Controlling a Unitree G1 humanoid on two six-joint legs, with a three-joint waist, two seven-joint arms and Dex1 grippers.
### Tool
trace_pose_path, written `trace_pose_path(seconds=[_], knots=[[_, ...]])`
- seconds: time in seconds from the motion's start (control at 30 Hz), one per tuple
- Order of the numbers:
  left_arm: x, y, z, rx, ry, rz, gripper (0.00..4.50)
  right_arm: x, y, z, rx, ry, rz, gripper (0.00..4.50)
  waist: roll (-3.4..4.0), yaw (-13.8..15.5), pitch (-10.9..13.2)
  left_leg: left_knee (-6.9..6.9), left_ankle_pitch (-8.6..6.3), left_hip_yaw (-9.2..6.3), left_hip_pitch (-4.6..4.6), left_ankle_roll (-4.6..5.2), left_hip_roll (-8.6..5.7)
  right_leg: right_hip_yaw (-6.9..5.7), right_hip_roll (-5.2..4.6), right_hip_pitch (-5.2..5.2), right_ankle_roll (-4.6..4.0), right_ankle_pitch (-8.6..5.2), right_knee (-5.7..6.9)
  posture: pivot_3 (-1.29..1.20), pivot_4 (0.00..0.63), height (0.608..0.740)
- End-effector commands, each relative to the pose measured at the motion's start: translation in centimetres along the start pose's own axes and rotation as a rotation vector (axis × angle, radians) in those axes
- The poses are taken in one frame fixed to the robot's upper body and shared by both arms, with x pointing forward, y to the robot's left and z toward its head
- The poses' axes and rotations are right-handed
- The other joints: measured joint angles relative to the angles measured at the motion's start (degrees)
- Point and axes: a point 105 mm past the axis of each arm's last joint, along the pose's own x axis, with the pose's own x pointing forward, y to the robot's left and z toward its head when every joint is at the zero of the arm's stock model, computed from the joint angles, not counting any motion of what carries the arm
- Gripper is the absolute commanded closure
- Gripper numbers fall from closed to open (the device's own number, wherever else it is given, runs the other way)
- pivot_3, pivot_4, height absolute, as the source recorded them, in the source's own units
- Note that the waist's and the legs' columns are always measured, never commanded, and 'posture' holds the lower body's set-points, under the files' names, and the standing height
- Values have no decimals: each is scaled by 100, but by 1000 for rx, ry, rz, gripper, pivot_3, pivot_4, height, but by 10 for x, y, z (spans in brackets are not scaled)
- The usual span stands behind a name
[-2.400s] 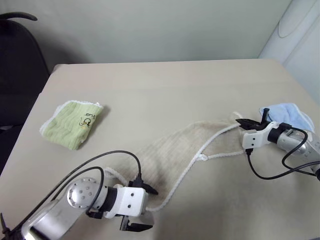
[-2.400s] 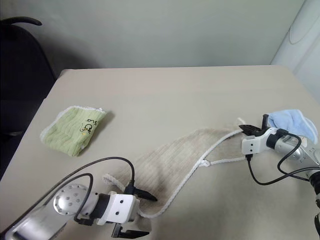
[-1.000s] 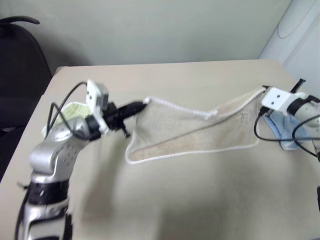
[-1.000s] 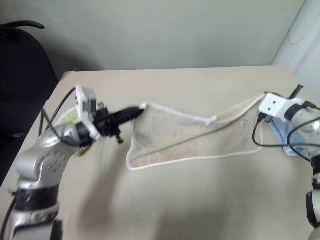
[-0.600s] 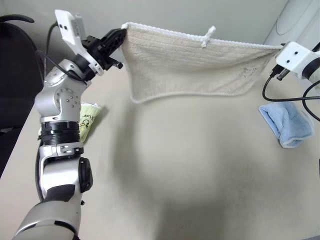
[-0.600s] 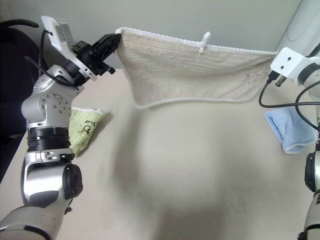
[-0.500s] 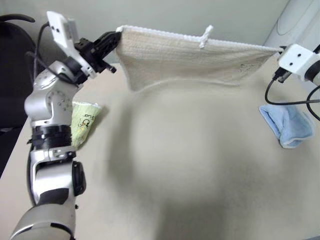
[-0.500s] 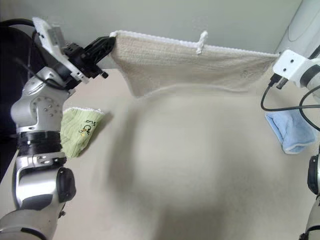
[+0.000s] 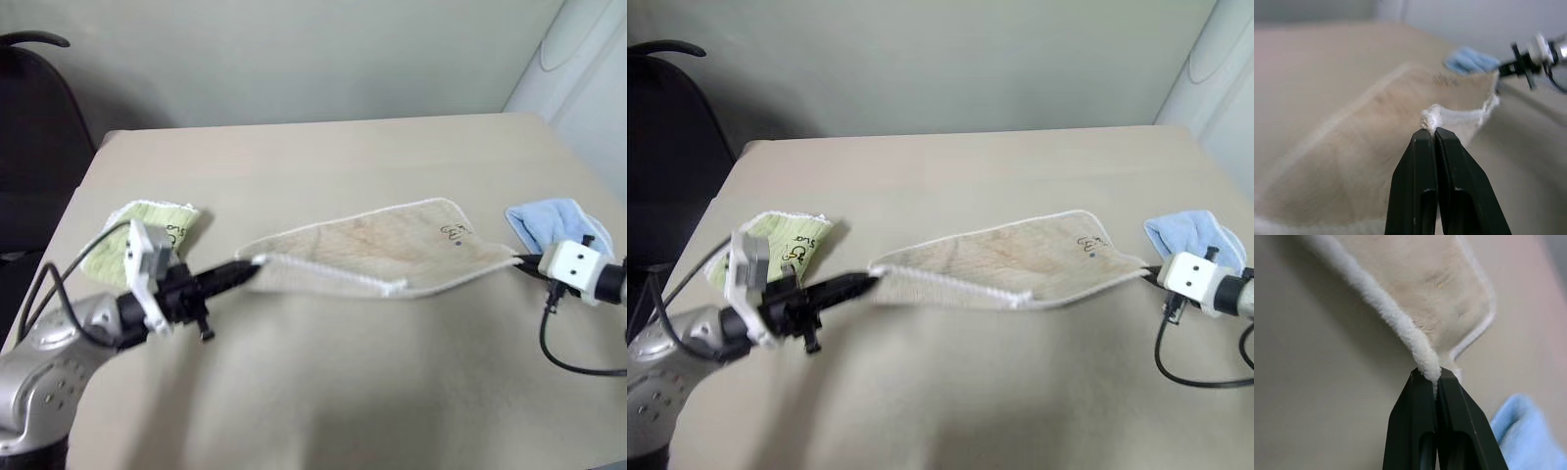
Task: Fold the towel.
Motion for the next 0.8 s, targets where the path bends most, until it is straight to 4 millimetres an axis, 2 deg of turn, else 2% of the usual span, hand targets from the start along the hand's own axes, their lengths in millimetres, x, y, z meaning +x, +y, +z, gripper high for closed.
trace_pose_path(seconds=[0.03,0.1,0.2,0.27,0.4,0.5,0.6,0.8], knots=[[-9,-14,-6,18,54,-1,4479,-14,-3,13,11,-26,41,4500,-1,0,-1,0,-2,0,7,4,-1,1,0,8,1,-1,-1,0,150,740],[-15,-13,-18,-16,85,25,4479,-14,1,11,30,-9,86,4500,-1,3,-1,0,-16,2,42,12,-1,4,1,44,2,-5,-6,0,150,740],[-17,-6,-22,-33,77,68,4479,-9,-1,7,0,23,87,4500,-1,11,-1,0,-59,-2,74,73,-2,4,3,76,3,-19,-6,0,150,740],[-15,5,-18,-28,40,114,4479,1,-12,7,-30,25,50,4500,-1,1,-1,2,-59,-3,80,72,-2,4,3,81,3,-19,-4,0,150,740],[-5,39,2,-11,-65,228,4479,30,-52,10,-159,67,-61,4500,3,-28,0,1,-62,-5,119,78,-1,3,1,107,3,-18,3,0,150,740],[-1,55,9,-20,-103,270,4479,47,-74,16,-205,74,-110,4500,8,-29,1,-4,-63,-8,116,79,-2,1,-2,99,3,-18,6,0,150,740],[3,74,5,-27,-94,333,4479,68,-89,21,-258,106,-125,4500,9,-21,1,-7,-50,-12,100,56,-3,-3,-3,82,3,-18,4,0,150,740],[15,94,-16,5,-9,394,4479,101,-101,29,-351,175,-138,4500,10,-20,2,-7,-38,-17,83,36,-3,-7,-6,68,-2,-15,5,0,150,740]])
